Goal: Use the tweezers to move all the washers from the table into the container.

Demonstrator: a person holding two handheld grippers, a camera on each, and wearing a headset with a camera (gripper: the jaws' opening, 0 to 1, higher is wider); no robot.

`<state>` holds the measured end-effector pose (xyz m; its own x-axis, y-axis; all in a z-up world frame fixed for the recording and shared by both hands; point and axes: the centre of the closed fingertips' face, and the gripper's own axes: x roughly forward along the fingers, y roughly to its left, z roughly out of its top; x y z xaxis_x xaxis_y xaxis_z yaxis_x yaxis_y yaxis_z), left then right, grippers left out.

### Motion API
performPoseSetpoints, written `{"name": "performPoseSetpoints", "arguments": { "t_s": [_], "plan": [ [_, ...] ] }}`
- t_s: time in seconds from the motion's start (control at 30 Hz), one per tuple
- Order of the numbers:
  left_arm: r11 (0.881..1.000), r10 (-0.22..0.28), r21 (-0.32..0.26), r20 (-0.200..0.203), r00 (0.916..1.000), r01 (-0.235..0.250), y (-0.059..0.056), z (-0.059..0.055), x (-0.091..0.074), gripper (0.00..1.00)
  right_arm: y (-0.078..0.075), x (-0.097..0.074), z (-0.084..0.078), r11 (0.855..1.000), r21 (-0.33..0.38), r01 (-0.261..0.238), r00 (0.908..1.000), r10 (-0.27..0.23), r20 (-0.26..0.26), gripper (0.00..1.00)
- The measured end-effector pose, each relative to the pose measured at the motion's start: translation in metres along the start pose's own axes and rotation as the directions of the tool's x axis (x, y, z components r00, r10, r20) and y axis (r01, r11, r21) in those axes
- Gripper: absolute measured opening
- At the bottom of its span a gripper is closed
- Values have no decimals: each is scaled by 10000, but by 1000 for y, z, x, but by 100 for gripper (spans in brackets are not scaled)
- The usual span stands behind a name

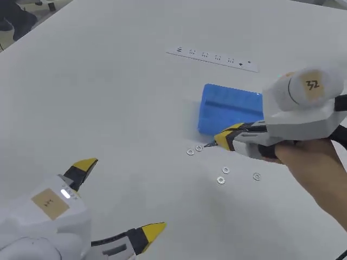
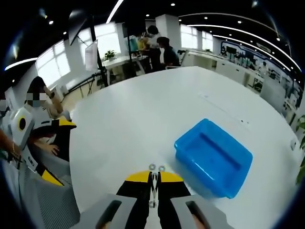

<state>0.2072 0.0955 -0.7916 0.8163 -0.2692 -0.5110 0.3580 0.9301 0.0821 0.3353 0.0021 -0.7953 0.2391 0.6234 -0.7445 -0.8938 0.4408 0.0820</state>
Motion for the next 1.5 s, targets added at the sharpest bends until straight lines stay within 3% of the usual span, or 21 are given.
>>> {"name": "performPoseSetpoints", "arguments": {
  "t_s": [0.1,0.17,0.27,0.3,0.33,0.43,0.47,0.5,0.53,0.57,0.6,0.7,0.8,0.97,1.1,1.17,1.27,1.3,1.33,1.37,1.5],
  "plan": [
    [10000,31,53,-32,10000,-31,1,-1,-1,89,0,4,-12,9958,-912,-30,9887,-107,-1496,1],
    [10000,49,49,-28,10000,-48,1,-1,-2,89,0,10,-16,9879,-1549,-52,9800,-258,-1974,1],
    [10000,65,56,-23,10000,-65,1,-1,-2,89,7,18,-22,9864,-1585,-430,9684,21,-2494,1],
    [10000,78,61,-14,10000,-78,1,-1,-2,89,9,17,-26,9835,-1694,-631,9590,127,-2832,1],
    [10000,79,54,-21,10000,-79,0,-1,-2,89,12,23,-22,9840,-1696,-546,9654,87,-2606,1],
    [9999,126,37,-13,9999,-126,1,-1,-2,89,15,27,-22,9797,-1955,-451,9684,-52,-2495,1],
    [9999,134,23,4,9999,-134,1,-1,-2,89,14,28,-13,9811,-1924,-196,9812,-181,-1922,1],
    [9999,146,12,15,9999,-146,1,0,-2,89,13,29,-18,9838,-1780,-226,9774,-157,-2107,1],
    [9999,156,3,-7,9999,-156,1,0,-2,89,12,30,-9,9910,-1341,-16,9890,-183,-1465,1],
    [9999,154,-3,-35,9999,-154,1,-1,-2,89,11,31,-12,9940,-1096,-25,9888,-139,-1484,1],
    [9999,151,11,-53,9999,-151,1,-1,-1,89,9,32,-6,9964,-848,36,9955,-116,-942,1],
    [9999,122,22,-38,9999,-122,0,-1,-1,89,3,32,-3,9972,-702,243,9996,-251,-114,1],
    [9999,117,33,-103,9999,-116,0,-2,0,88,4,31,-4,9998,-149,103,9999,-102,49,1],
    [9999,112,30,-113,9999,-112,0,-2,0,88,2,37,4,9990,-391,231,9991,-217,354,1],
    [9999,156,31,-146,9998,-156,1,-3,0,88,8,41,12,9953,-706,664,9823,-528,1797,1],
    [9998,177,0,-124,9998,-177,2,-2,0,88,9,41,11,9952,-583,781,9794,-657,1911,1],
    [9998,205,-33,-96,9997,-205,3,-2,-1,88,7,42,13,9989,60,462,9825,-465,1802,1],
    [9998,212,-27,-95,9997,-213,3,-2,-1,88,4,41,15,9988,154,462,9811,-483,1874,1],
    [9998,219,-16,-74,9997,-219,4,-1,-1,88,5,40,24,9989,376,274,9696,-357,2419,2],
    [9998,216,-20,-56,9998,-216,4,-1,-1,88,5,39,27,9983,550,179,9669,-313,2532,2],
    [9997,244,-58,5,9997,-244,5,1,-1,88,0,41,34,9984,457,343,9654,-449,2568,2]
  ]
}}
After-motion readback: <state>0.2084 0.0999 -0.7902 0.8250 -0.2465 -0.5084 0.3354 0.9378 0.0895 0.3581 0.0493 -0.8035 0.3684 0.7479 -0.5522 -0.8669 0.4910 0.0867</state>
